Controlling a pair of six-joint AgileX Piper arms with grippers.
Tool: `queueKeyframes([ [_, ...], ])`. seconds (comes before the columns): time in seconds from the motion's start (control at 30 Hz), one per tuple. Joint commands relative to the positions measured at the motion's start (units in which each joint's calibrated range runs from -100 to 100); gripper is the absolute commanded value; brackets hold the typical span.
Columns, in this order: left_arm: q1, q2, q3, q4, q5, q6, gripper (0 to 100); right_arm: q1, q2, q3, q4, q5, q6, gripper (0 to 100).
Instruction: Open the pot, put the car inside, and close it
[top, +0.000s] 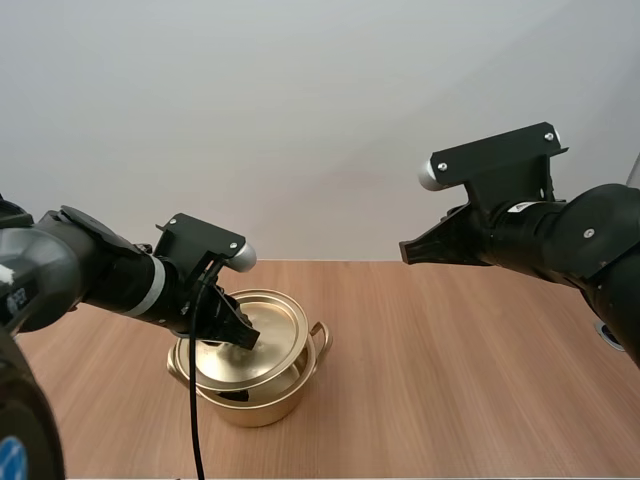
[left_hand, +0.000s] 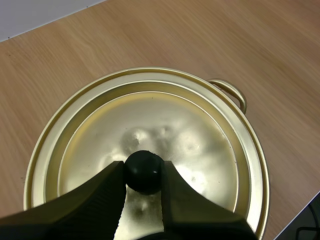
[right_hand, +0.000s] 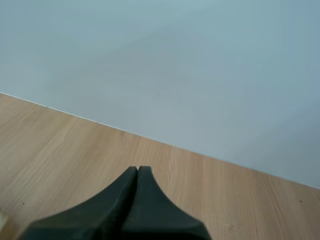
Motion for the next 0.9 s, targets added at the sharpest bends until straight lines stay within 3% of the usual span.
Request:
queueKeyframes([
  [0.0, -0.13, 0.0, 0.1, -0.2, 0.3, 0.3, 0, 0.0, 0.0, 0.0, 0.1, 0.1, -0.1, 0],
  [0.07, -1.33, 0.0, 0.2, -0.1, 0.0, 0.3, 0, 0.0, 0.0, 0.0, 0.1, 0.1, -0.1, 0],
  [0.2, -5.10, 0.0, 1.8, 1.3, -7.7, -1.3, 0, 0.0, 0.0, 0.0, 0.1, 0.2, -0.1, 0],
  [0.27, -7.06, 0.0, 2.8, 5.2, -13.8, -3.7, 0, 0.0, 0.0, 0.0, 0.1, 0.2, -0.1, 0],
  [0.37, -8.83, 0.0, 3.7, 9.6, -19.8, -6.7, 0, 0.0, 0.0, 0.0, 0.1, 0.2, -0.1, 0],
  [0.73, -9.11, 0.0, 3.8, 9.7, -18.1, -6.5, 2, 0.0, 0.0, 0.0, 0.1, 0.2, -0.1, 0],
  [0.87, -9.11, 0.0, 3.8, 8.9, -17.6, -6.8, 21, 0.0, 0.0, 0.0, 0.1, 1.6, -0.1, 0],
])
